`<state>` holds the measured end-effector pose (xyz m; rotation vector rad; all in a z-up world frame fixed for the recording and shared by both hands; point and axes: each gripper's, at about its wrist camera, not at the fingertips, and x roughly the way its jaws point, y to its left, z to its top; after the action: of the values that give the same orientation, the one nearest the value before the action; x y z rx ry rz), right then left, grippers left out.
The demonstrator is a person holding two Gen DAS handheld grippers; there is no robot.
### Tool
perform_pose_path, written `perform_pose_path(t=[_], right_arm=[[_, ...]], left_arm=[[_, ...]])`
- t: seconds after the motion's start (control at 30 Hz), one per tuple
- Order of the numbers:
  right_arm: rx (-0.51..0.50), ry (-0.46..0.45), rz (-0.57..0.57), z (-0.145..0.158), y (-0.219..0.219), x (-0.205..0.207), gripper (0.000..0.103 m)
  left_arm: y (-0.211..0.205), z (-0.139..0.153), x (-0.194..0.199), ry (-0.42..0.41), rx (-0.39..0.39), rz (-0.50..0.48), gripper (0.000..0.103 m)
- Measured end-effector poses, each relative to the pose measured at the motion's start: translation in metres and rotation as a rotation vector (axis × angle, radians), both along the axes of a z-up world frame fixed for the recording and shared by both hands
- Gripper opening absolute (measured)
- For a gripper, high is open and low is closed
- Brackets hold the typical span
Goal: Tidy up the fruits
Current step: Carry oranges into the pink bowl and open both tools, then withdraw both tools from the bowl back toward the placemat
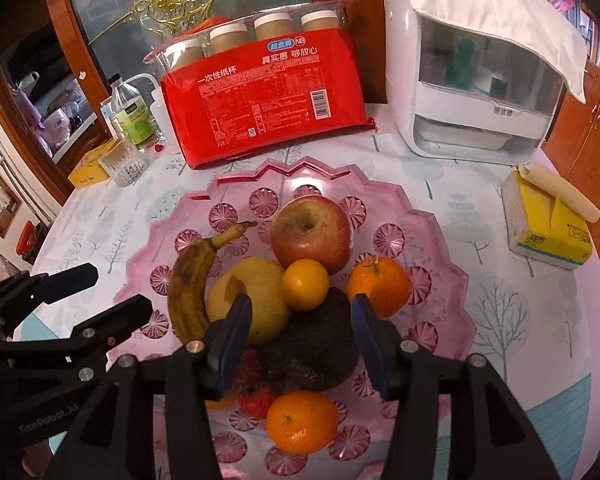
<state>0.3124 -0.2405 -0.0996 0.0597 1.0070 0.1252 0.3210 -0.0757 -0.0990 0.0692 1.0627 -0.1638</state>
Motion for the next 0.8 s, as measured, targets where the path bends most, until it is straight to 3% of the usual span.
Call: perform_pose_path(t=[0.53, 0.63, 0.7, 0.8], right_arm=[[0.016, -0.031, -0.02, 0.032, 0.008, -0.036, 0.053], [0.007, -0.041, -0.042, 0.041, 0.008, -0.045, 0.057], [0.0, -0.049, -0.058, 0.049, 0.008, -0.053, 0.062], [-0.043, -0.068, -0.074, 0.059, 0.009, -0.063, 0.063]], left_arm=[[0.034, 0.032, -0.043, -0.026, -0.022, 0.072, 0.068], [0.04, 0.042, -0.055, -0.038, -0.023, 0.082, 0.068], [0.044, 0.049, -0.065, -0.047, -0.026, 0.09, 0.079], [0.047, 0.064, -0.082, -0.076, -0.021, 0.096, 0.082]])
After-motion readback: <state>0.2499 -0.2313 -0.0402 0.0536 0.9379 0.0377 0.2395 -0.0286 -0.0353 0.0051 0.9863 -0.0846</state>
